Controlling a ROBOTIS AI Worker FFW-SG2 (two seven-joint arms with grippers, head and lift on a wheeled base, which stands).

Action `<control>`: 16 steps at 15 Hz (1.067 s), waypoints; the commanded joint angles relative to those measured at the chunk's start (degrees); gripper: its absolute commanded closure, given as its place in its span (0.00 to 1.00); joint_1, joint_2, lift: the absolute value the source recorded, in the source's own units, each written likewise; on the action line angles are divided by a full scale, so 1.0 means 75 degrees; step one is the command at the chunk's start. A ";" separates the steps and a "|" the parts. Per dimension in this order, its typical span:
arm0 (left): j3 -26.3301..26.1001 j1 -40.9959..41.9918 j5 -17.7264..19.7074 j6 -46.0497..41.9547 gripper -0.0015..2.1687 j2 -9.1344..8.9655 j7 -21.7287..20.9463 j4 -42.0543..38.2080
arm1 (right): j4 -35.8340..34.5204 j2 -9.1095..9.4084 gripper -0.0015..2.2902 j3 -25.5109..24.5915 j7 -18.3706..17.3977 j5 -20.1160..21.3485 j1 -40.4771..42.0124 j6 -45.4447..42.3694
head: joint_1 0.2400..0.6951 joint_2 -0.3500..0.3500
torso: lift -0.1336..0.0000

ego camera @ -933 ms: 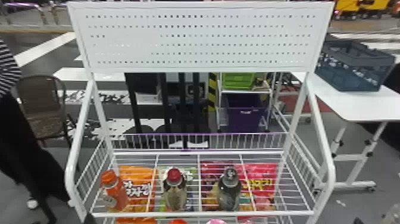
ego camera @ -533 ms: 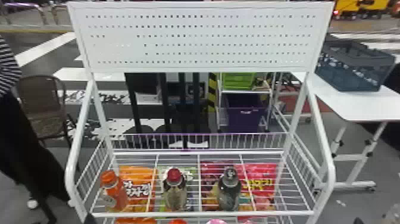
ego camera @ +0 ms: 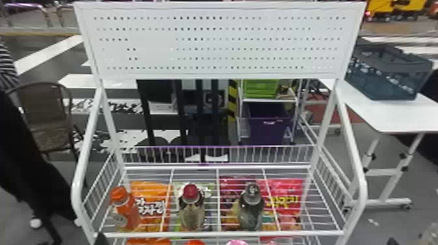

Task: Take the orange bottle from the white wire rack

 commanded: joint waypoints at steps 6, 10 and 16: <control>-0.0578 -0.0871 -0.0280 -0.0768 0.04 0.0059 0.0007 0.1823 | 0.0087 0.0007 0.51 0.0024 0.0000 0.0070 -0.0107 0.0047 | 0.57 0.50 | 1.00; -0.1011 -0.1786 -0.0409 -0.1307 0.04 0.0129 0.0007 0.3241 | 0.0122 0.0007 0.51 0.0024 0.0000 0.0082 -0.0107 0.0047 | 0.57 0.50 | 1.00; -0.1468 -0.3180 -0.0421 -0.2244 0.04 0.0176 0.0019 0.5151 | 0.0122 0.0007 0.51 0.0024 0.0000 0.0070 -0.0060 0.0024 | 0.57 0.50 | 1.00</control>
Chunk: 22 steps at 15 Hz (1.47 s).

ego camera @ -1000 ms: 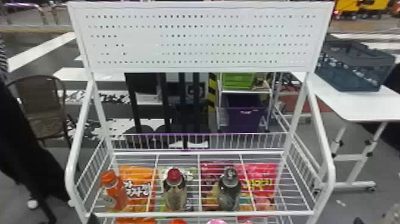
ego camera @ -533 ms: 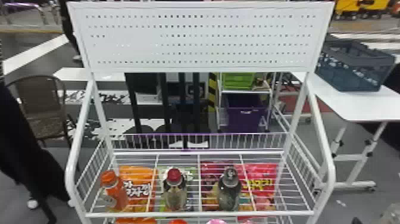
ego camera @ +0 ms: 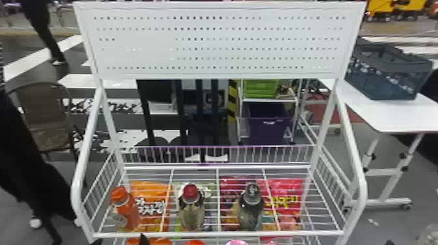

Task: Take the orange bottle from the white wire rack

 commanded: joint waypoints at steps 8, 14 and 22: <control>-0.0170 -0.1779 0.0012 -0.0688 0.04 0.0097 0.0004 0.2229 | -0.0015 0.0007 0.51 -0.0022 0.0024 -0.0050 0.0216 -0.0210 | 0.57 0.50 | 1.00; -0.0346 -0.2587 0.0070 -0.1181 0.04 0.0085 -0.0043 0.3190 | -0.0086 0.0007 0.51 -0.0057 0.0024 -0.0050 0.0298 -0.0304 | 0.57 0.50 | 1.00; -0.0358 -0.2880 0.0246 -0.1368 0.83 0.0097 0.0203 0.3390 | -0.0121 0.0007 0.51 -0.0057 0.0012 -0.0003 0.0287 -0.0257 | 0.57 0.50 | 1.00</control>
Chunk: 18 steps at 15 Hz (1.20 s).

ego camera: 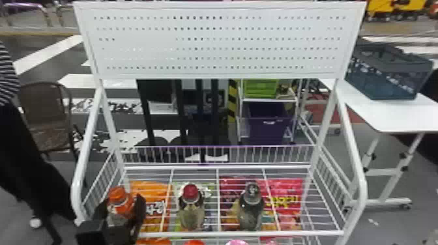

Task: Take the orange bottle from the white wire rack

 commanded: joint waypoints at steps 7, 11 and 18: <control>0.0080 0.1079 0.0148 0.1304 0.91 0.0305 0.0467 -0.2356 | 0.0066 0.0007 0.51 0.0000 0.0000 0.0023 -0.0231 0.0275 | 0.57 0.50 | 1.00; 0.0302 0.2684 -0.0027 0.2944 0.91 0.0469 0.0714 -0.5415 | 0.0078 0.0007 0.51 0.0012 0.0000 0.0047 -0.0324 0.0416 | 0.57 0.50 | 1.00; 0.0396 0.5332 -0.1363 0.2968 0.91 0.0469 0.0983 -0.7946 | 0.0090 0.0007 0.51 0.0059 0.0000 0.0070 -0.0418 0.0509 | 0.57 0.50 | 1.00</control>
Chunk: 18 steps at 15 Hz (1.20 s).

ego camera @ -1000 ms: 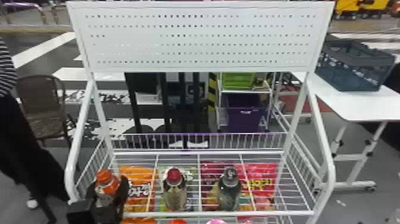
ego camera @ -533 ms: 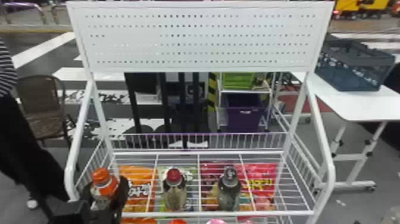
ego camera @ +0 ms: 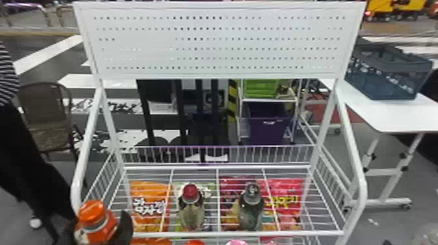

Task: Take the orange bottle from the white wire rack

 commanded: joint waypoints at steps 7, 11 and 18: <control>0.0333 0.1576 -0.0147 -0.1328 0.91 -0.0035 0.0106 -0.0638 | 0.0015 0.0007 0.51 0.0007 0.0000 0.0003 -0.0007 0.0000 | 0.57 0.50 | 1.00; 0.0333 0.1564 -0.0135 -0.1328 0.91 -0.0035 0.0071 -0.0649 | 0.0015 0.0007 0.51 0.0019 0.0000 -0.0009 0.0028 0.0000 | 0.57 0.50 | 1.00; 0.0333 0.1471 -0.0112 -0.1305 0.91 -0.0047 0.0094 -0.0591 | 0.0026 0.0007 0.51 0.0019 0.0000 -0.0056 0.0028 -0.0047 | 0.57 0.50 | 1.00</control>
